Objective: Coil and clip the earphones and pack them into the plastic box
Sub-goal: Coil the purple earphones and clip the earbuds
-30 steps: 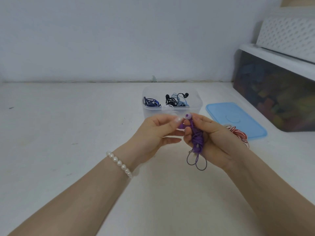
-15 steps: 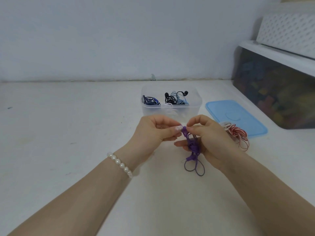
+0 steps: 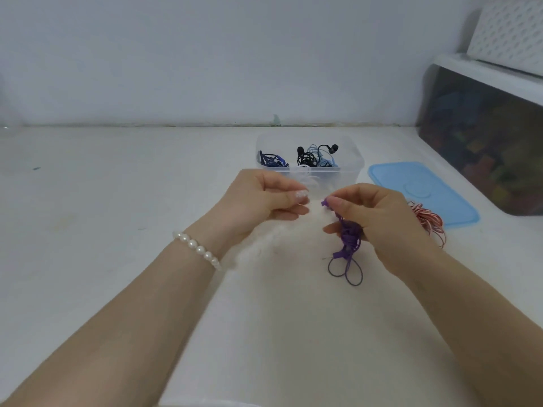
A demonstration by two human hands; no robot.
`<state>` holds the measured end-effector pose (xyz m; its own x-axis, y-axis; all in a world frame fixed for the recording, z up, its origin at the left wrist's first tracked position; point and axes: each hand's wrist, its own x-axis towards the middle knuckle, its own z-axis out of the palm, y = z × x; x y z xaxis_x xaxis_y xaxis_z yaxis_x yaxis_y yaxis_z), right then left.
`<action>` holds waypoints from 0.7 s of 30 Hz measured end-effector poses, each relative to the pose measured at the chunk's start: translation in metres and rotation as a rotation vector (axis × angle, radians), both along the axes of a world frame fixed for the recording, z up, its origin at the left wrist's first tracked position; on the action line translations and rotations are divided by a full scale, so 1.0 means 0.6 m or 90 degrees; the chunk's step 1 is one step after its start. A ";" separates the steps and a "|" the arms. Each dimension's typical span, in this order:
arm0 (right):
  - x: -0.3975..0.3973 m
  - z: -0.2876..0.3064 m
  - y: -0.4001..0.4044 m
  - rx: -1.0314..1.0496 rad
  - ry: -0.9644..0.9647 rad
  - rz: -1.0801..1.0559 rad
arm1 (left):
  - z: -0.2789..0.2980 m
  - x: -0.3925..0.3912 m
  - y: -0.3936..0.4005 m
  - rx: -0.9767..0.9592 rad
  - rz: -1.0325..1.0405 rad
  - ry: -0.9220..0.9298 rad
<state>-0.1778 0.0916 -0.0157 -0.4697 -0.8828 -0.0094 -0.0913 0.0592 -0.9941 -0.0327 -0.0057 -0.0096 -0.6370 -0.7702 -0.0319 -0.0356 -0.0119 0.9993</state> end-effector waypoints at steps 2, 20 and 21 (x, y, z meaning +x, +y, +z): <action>-0.006 0.003 0.002 0.019 -0.005 0.000 | 0.007 0.020 -0.020 -0.143 0.014 -0.119; -0.012 0.010 0.002 0.124 -0.035 0.016 | -0.005 0.027 -0.010 -0.354 -0.184 -0.429; -0.011 0.010 0.002 0.124 -0.036 0.014 | -0.006 0.026 -0.010 -0.356 -0.188 -0.431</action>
<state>-0.1845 0.0925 -0.0100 -0.4437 -0.8720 -0.2066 -0.0396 0.2494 -0.9676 -0.0169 -0.0119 -0.0132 -0.7909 -0.5954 -0.1415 -0.5391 0.5683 0.6217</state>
